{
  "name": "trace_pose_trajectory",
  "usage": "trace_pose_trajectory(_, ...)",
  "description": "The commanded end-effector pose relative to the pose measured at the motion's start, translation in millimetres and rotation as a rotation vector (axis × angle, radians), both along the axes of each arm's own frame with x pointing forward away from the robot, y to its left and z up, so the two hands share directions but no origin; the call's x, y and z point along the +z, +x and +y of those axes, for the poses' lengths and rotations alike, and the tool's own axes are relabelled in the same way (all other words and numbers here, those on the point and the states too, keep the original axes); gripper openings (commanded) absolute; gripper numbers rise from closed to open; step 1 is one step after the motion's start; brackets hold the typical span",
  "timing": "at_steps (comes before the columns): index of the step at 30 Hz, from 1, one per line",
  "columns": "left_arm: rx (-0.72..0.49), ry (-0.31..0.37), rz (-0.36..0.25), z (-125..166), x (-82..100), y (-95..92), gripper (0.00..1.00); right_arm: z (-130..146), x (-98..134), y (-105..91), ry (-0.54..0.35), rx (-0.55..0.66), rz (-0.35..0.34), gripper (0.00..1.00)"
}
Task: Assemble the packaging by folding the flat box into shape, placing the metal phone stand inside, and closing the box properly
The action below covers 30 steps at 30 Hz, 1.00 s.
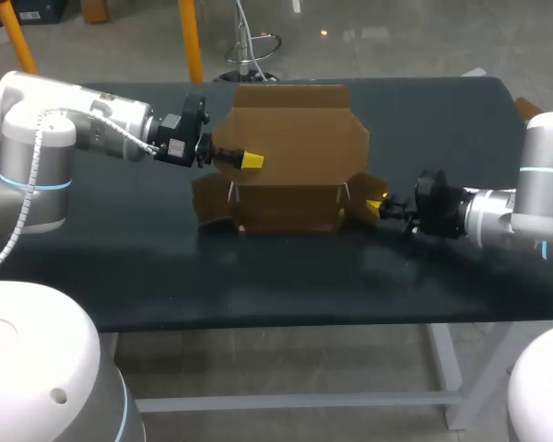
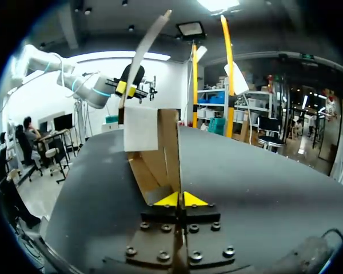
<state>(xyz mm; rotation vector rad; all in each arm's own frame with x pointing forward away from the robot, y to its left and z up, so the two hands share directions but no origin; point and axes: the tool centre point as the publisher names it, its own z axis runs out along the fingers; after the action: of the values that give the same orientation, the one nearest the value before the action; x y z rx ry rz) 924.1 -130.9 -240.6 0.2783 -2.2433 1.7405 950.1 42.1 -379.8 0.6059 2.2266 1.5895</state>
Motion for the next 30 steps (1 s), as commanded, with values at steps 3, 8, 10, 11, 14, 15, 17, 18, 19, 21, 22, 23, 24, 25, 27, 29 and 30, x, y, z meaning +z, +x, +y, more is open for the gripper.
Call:
trace_pose_trajectory(3,-0.005,0.001,0.002,-0.5,-2.4,1.0,0.0,3.9,-2.9,-9.3,0.009,-0.013,-0.004,0.0)
trace_pose_trajectory(8,-0.005,0.001,0.002,-0.5,-2.4,1.0,0.0,8.6,-2.7,-15.9,0.012,-0.023,-0.004,0.0)
trace_pose_trajectory(10,-0.005,0.001,0.002,-0.5,-2.4,1.0,0.0,10.2,-1.9,-18.0,0.011,-0.026,-0.006,0.0)
trace_pose_trajectory(11,-0.005,0.001,0.002,-0.5,-2.4,1.0,0.0,11.4,-1.4,-19.2,0.012,-0.027,-0.007,0.0)
trace_pose_trajectory(14,-0.005,0.001,0.002,-0.5,-2.4,1.0,0.0,16.5,-1.1,-22.5,0.01,-0.035,-0.011,0.0)
trace_pose_trajectory(15,-0.005,0.001,0.002,-0.5,-2.4,1.0,0.0,18.0,-1.0,-23.3,0.009,-0.036,-0.011,0.0)
trace_pose_trajectory(17,-0.005,0.001,0.002,-0.5,-2.4,1.0,0.0,21.3,-1.3,-24.6,0.008,-0.041,-0.01,0.0)
trace_pose_trajectory(18,-0.005,0.001,0.002,-0.5,-2.4,1.0,0.0,23.1,-1.5,-25.6,0.008,-0.042,-0.01,0.0)
trace_pose_trajectory(19,-0.005,0.001,0.002,-0.5,-2.4,1.0,0.0,24.6,-1.5,-26.2,0.009,-0.043,-0.01,0.0)
trace_pose_trajectory(21,-0.005,0.001,0.002,-0.5,-2.4,1.0,0.0,27.5,-1.8,-27.2,0.007,-0.048,-0.008,0.0)
trace_pose_trajectory(22,-0.005,0.001,0.002,-0.5,-2.4,1.0,0.0,28.9,-1.9,-27.6,0.008,-0.049,-0.008,0.0)
trace_pose_trajectory(23,-0.005,0.001,0.002,-0.5,-2.4,1.0,0.0,30.3,-2.2,-28.0,0.007,-0.053,-0.006,0.0)
trace_pose_trajectory(24,-0.005,0.001,0.002,-0.5,-2.4,1.0,0.0,31.6,-2.4,-28.2,0.007,-0.056,-0.005,0.0)
trace_pose_trajectory(25,-0.005,0.001,0.002,-0.5,-2.4,1.0,0.0,33.1,-2.6,-28.6,0.007,-0.057,-0.004,0.06)
trace_pose_trajectory(27,-0.005,0.001,0.002,-0.5,-2.4,1.0,0.0,36.1,-2.9,-29.6,0.005,-0.063,-0.003,0.13)
trace_pose_trajectory(29,-0.005,0.001,0.002,-0.5,-2.4,1.0,0.0,39.2,-3.0,-31.0,0.006,-0.066,-0.002,0.21)
trace_pose_trajectory(30,-0.005,0.001,0.002,-0.5,-2.4,1.0,0.0,39.9,-3.1,-31.4,0.007,-0.068,-0.002,0.22)
